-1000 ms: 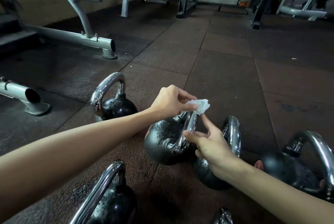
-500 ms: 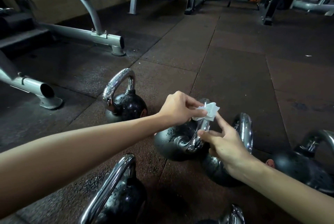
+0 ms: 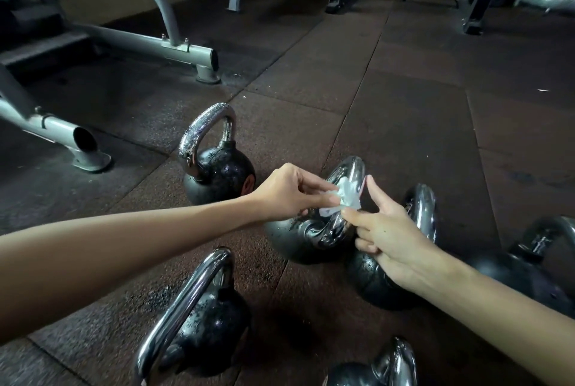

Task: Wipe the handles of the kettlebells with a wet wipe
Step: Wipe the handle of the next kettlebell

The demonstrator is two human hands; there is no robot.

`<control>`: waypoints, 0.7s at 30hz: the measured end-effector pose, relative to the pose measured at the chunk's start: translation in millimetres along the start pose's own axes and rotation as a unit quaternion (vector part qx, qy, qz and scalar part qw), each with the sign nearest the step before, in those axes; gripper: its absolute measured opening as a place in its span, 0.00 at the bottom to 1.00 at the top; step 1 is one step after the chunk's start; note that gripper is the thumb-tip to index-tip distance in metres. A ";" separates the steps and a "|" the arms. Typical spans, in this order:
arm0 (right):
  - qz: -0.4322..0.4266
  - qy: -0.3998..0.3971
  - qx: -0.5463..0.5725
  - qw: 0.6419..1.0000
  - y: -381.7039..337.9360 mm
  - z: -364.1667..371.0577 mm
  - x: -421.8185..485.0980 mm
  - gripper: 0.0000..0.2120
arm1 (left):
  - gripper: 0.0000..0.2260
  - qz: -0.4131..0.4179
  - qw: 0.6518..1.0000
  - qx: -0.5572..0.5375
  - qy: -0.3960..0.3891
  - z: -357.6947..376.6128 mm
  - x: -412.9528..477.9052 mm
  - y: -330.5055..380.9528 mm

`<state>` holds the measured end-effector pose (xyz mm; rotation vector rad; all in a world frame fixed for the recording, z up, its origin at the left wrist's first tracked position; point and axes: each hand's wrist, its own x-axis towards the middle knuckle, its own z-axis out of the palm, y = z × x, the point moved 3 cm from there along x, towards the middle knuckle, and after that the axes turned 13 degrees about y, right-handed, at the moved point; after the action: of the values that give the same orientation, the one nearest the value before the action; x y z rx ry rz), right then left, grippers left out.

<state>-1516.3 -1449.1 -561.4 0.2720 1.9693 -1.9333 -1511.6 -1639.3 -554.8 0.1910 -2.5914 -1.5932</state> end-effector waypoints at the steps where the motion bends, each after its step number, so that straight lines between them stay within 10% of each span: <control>1: 0.003 -0.004 0.002 1.000 -0.3 0.9 -0.7 0.42 | 0.13 0.003 1.000 0.002 0.003 -2.5 2.3 0.8; 21: -0.003 0.003 -0.018 1.000 -9.2 10.4 -2.2 0.39 | 0.11 0.065 0.990 0.099 -0.072 -17.4 -14.0 -29.8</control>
<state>-1516.6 -1459.6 -552.1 0.2634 2.0093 -1.9014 -1493.5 -1665.8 -573.8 -0.0797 -2.8043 -1.3550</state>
